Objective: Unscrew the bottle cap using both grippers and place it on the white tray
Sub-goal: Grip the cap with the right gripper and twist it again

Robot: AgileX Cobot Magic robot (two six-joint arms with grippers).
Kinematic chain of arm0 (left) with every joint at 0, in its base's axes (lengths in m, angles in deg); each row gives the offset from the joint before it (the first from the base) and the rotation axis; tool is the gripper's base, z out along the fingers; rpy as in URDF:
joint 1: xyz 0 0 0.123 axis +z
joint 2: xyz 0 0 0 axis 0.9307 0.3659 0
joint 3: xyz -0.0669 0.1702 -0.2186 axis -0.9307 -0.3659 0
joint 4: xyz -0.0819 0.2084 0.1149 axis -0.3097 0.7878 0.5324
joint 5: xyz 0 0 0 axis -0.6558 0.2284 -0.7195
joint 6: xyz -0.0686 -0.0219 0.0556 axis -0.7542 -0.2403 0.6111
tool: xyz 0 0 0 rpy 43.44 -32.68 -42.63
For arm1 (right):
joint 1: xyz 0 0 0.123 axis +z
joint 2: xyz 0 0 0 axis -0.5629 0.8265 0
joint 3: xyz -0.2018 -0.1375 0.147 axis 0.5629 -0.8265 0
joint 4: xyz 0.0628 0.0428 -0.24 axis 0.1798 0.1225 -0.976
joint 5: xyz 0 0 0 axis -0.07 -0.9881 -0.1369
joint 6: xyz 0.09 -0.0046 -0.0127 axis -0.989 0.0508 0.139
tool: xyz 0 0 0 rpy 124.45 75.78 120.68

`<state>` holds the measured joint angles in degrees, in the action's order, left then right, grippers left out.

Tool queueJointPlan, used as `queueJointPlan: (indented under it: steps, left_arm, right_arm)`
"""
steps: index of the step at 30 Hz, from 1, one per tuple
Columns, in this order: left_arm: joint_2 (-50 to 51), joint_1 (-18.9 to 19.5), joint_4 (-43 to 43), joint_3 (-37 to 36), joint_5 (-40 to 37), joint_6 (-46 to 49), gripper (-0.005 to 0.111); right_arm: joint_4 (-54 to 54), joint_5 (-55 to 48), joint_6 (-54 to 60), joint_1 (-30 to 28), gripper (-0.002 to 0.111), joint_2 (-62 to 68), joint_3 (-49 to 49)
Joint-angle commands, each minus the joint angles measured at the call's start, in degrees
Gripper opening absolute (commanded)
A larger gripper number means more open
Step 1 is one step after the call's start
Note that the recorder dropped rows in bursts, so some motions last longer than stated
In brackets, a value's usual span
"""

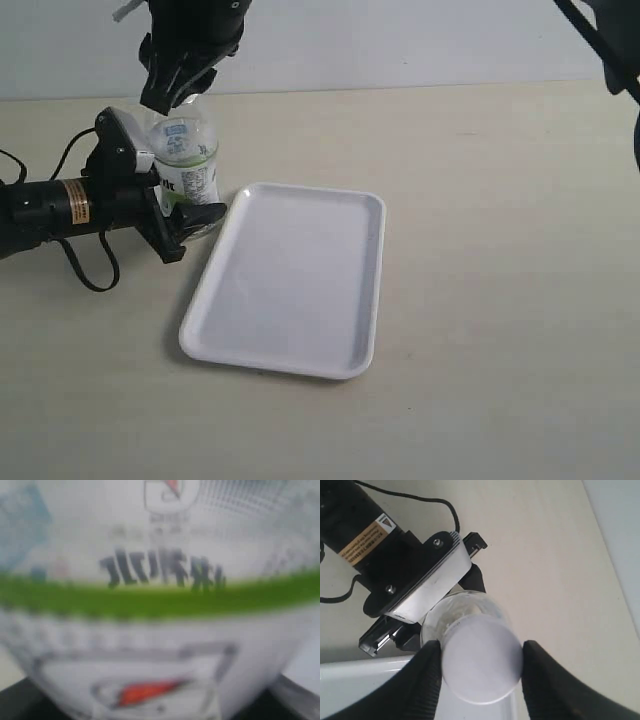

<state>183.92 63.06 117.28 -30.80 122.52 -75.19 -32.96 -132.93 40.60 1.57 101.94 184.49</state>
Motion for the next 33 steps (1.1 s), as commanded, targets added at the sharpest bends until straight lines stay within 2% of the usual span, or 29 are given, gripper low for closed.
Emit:
queueJointPlan:
  steps: [1, 19, 31, 33]
  left_arm:
    - [-0.78, -0.30, -0.89, -0.16, 1.25, -0.61, 0.000]
    - [-0.78, -0.30, -0.99, -0.16, 1.25, -0.61, 0.000]
    - [-0.78, -0.30, -0.99, -0.16, 1.25, -0.61, 0.000]
    - [-0.78, -0.30, -0.99, -0.16, 1.25, -0.61, 0.000]
  right_arm:
    - [1.52, 2.52, 9.20, 0.15, 0.000, 0.11, 0.42]
    - [7.13, 4.03, 37.58, 0.15, 0.000, 0.16, 0.42]
    - [6.64, 1.66, 44.08, 0.15, 0.000, 0.14, 0.42]
    - [6.90, 0.84, 42.77, 0.15, 0.003, -0.10, 0.42]
